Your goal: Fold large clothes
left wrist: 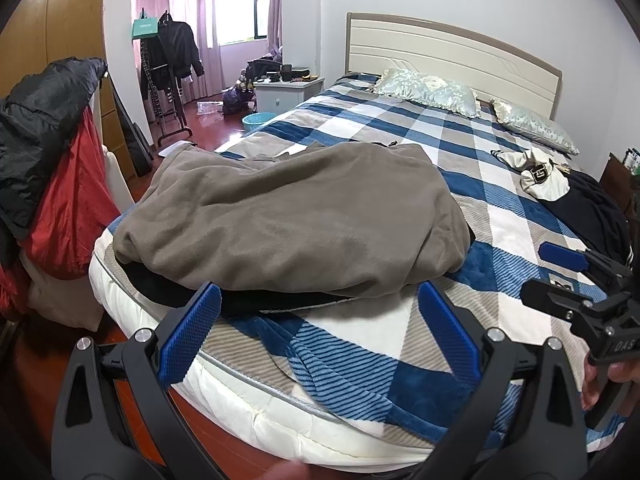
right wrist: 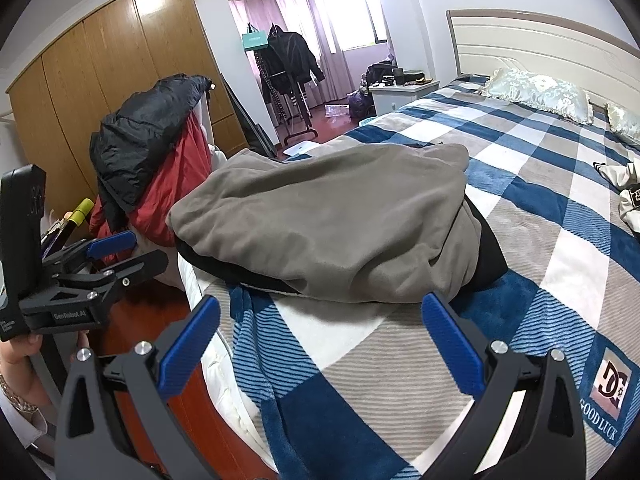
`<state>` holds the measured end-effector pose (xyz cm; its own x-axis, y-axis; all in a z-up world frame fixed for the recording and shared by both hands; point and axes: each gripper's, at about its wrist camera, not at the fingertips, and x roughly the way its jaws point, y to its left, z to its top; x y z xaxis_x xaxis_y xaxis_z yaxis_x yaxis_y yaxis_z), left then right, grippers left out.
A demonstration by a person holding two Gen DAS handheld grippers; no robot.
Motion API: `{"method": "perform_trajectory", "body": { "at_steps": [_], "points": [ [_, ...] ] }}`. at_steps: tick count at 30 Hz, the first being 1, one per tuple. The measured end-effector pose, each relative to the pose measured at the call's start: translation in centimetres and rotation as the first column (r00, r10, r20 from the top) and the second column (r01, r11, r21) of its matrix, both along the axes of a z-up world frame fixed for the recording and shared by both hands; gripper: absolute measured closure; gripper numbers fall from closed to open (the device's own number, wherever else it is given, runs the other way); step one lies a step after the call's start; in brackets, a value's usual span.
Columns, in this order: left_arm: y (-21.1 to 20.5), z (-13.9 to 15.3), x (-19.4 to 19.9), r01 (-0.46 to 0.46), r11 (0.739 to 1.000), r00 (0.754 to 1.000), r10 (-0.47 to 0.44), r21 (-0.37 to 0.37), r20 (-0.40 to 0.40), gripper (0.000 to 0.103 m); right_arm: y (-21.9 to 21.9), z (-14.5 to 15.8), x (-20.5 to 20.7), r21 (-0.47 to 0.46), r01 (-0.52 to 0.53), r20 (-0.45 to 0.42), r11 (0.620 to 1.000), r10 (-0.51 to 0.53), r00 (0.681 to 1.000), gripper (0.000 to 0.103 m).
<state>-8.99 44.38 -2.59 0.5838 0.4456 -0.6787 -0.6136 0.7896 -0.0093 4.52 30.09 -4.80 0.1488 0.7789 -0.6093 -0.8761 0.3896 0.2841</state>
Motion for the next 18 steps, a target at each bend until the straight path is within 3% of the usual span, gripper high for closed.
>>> {"method": "perform_trajectory", "body": {
  "at_steps": [8,18],
  "points": [
    [0.58,-0.07,-0.36,-0.029,0.999,0.999,0.030,-0.015,0.028,0.006,-0.19,-0.34,0.09,-0.001,0.012,-0.013,1.000,-0.012,1.000,0.004],
    [0.29,0.10,-0.12,-0.009,1.000,1.000,0.009,0.002,0.002,0.006,-0.41,0.10,0.50,0.010,0.025,-0.018,1.000,-0.024,1.000,0.004]
  ]
}}
